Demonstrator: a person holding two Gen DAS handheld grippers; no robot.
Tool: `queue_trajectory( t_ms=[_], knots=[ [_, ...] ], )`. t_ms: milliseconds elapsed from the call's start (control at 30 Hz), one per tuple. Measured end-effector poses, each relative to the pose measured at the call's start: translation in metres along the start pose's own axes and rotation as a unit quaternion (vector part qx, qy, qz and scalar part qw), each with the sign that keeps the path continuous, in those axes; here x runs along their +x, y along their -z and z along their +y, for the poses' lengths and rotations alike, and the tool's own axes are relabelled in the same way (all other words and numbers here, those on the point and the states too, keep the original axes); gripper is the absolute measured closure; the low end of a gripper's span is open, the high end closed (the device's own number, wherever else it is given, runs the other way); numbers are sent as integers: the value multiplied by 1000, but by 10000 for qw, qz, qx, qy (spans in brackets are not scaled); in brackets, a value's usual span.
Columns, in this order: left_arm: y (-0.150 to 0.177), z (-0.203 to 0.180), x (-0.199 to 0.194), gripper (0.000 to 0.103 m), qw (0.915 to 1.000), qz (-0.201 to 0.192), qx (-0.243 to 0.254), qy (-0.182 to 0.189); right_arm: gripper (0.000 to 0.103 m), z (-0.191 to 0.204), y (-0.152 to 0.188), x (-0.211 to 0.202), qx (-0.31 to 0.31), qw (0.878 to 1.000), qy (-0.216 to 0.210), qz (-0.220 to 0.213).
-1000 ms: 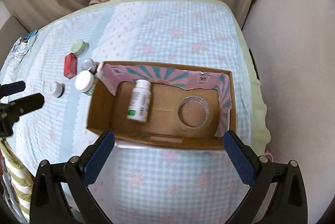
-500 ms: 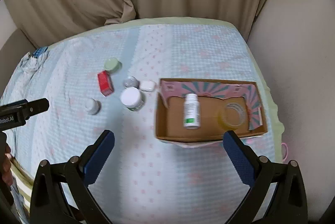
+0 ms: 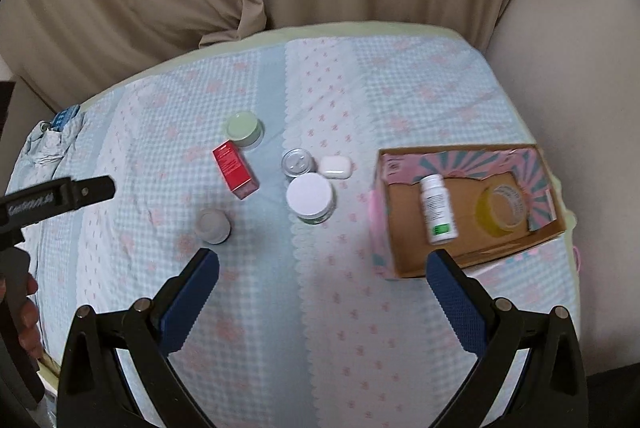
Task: Organize rigid objects
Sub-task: 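Lift both grippers out of the box and move toward the remaining items, then grasp the red MARUBI box with the left gripper while the right gripper grasps the white-lidded green jar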
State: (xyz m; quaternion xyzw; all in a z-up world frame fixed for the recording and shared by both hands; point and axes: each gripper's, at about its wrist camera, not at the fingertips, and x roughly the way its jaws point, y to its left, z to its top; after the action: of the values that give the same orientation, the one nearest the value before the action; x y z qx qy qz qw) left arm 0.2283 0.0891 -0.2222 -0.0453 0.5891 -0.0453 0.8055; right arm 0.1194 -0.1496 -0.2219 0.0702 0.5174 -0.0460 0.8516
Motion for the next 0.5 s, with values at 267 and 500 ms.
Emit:
queue_trajectory(
  t_ms=[267, 500],
  knots=[
    [-40, -2, 84, 0, 9980, 578, -273, -24, 0, 17, -9, 66, 62, 9996, -63, 286],
    [-73, 0, 163, 0, 9917, 1106, -646, -70, 0, 18, -20, 138, 105, 9987, 80, 491]
  ],
)
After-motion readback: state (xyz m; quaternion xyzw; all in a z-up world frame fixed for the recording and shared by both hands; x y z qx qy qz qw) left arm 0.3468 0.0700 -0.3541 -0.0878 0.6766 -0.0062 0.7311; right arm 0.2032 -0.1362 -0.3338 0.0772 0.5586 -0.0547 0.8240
